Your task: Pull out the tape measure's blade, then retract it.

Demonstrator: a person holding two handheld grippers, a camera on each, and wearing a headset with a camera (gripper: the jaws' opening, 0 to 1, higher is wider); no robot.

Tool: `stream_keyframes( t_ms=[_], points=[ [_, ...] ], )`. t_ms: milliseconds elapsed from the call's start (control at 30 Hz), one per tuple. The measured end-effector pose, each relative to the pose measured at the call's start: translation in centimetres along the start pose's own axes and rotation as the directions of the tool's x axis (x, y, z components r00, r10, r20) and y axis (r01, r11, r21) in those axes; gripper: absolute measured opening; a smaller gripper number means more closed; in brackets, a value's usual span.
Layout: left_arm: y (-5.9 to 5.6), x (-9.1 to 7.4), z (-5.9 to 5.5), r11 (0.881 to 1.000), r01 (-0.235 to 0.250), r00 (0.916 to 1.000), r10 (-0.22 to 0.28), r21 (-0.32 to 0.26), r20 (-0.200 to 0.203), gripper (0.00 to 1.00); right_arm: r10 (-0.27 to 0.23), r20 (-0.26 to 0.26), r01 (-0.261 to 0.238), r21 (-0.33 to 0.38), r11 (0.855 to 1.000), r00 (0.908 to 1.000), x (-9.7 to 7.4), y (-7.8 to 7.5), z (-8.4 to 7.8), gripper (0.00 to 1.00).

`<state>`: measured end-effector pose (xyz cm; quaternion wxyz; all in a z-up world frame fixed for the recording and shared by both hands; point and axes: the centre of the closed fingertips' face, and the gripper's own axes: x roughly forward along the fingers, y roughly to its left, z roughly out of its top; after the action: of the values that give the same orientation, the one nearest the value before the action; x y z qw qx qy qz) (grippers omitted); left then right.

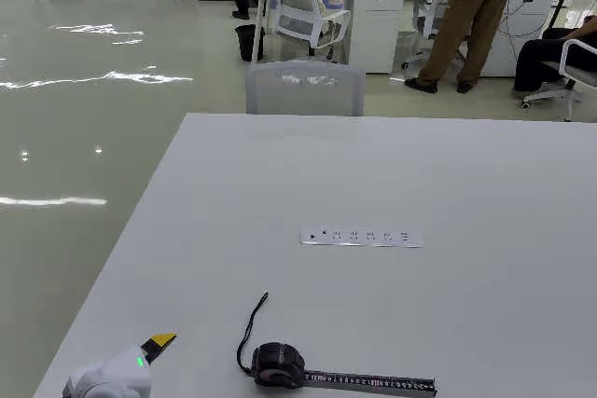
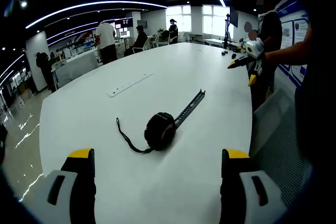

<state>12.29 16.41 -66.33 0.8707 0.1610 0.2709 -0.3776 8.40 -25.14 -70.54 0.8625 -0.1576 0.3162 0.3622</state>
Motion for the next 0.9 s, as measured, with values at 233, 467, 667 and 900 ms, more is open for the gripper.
stream_keyframes(
  t_ms=[233,467,667,900],
  points=[
    [-0.3,1.1,1.2,0.998,0.040,0.9989,-0.039,0.051,-0.025,0.99,0.024,-0.015,-0.025,-0.041,0.999,0.9996,0.6,-0.6,0.8,0.99],
    [-0.1,2.2,2.4,0.992,0.064,0.9972,-0.059,0.108,-0.046,0.99,0.044,-0.033,-0.046,-0.086,0.995,0.9985,1.4,-1.3,1.5,0.97],
    [-0.2,3.2,3.3,0.984,0.088,0.9946,-0.078,0.155,-0.068,0.98,0.059,-0.042,-0.063,-0.113,0.992,0.9974,1.8,-1.6,2.1,0.96],
    [-0.5,4.0,4.1,0.978,0.122,0.9904,-0.109,0.170,-0.086,0.98,0.072,-0.047,-0.077,-0.132,0.988,0.9963,2.2,-1.6,2.7,0.96]
  ],
)
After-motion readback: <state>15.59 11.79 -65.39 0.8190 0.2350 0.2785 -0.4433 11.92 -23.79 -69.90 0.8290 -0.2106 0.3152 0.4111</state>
